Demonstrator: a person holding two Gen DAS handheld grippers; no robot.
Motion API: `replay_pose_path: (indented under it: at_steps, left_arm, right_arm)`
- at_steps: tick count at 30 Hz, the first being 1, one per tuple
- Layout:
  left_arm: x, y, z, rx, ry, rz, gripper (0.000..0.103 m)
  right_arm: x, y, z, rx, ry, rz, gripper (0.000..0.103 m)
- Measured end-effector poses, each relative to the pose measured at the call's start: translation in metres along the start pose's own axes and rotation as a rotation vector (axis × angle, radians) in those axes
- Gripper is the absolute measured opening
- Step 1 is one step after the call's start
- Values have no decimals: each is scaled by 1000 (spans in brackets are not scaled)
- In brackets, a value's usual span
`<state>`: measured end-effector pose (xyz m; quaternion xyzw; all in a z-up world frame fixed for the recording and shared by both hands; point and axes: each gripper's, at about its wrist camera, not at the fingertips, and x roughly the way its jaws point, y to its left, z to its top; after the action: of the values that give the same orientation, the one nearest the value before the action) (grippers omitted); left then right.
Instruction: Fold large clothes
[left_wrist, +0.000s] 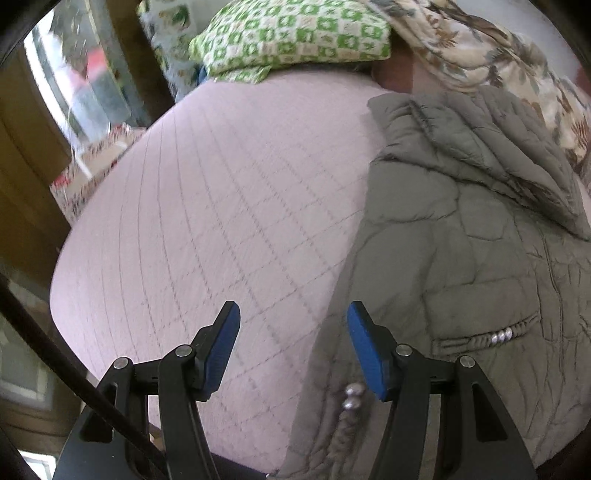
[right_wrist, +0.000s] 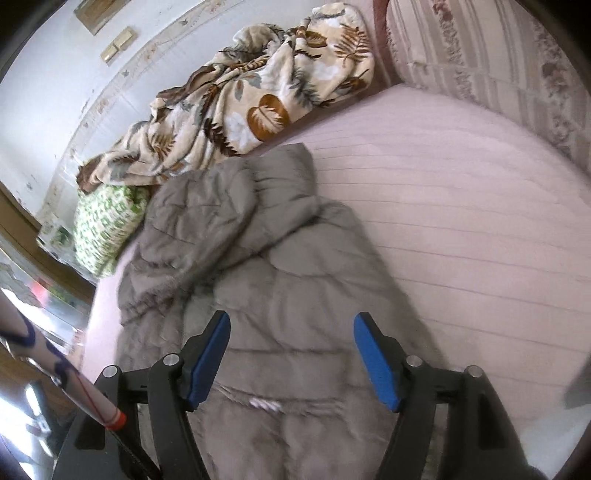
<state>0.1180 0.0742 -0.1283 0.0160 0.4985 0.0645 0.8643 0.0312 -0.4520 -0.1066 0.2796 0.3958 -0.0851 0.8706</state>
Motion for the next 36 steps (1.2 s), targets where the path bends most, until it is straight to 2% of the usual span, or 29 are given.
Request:
replay_pose_path:
  at_steps: [5,8,11,15,19,22,26,28,30,34,36]
  left_arm:
    - [10,20,-7,-45,39,-29,60]
    - [18,31,-13,-93,71,-101,60]
    - [30,38,-17,-142,113,-195,60]
    - [39,47,-21,-201,135,-267,60]
    - [35,51,-27,-219,146,-325,60]
    - [32,50,-36,-217,149,-363,60]
    - [31,51,-48,-275,178,-511,64]
    - [29,49,-55,-290,186,-562,64]
    - [26,43,-63,-286,188,-585,65]
    - [19,36,-77,-265,158,-587,68]
    - [15,32,-83,-242,142,-593,76]
  right_arm:
    - [-13,-33,-2,-5,1,-115,78]
    - [-14,-54,-2,4,18,-184,78]
    - [-11,-71,-4,38,49,-192,78]
    - [6,-90,-11,113,132,-128,78]
    - [21,-99,-22,177,211,-47,78]
    - [22,-98,-26,172,225,-27,80]
    - [24,-96,-33,176,251,14,82]
    - [23,-95,-37,180,268,53,83]
    - [23,-93,-42,190,283,89,83]
    - [19,-92,-55,209,312,153,83]
    - [18,-93,-61,225,324,181,83]
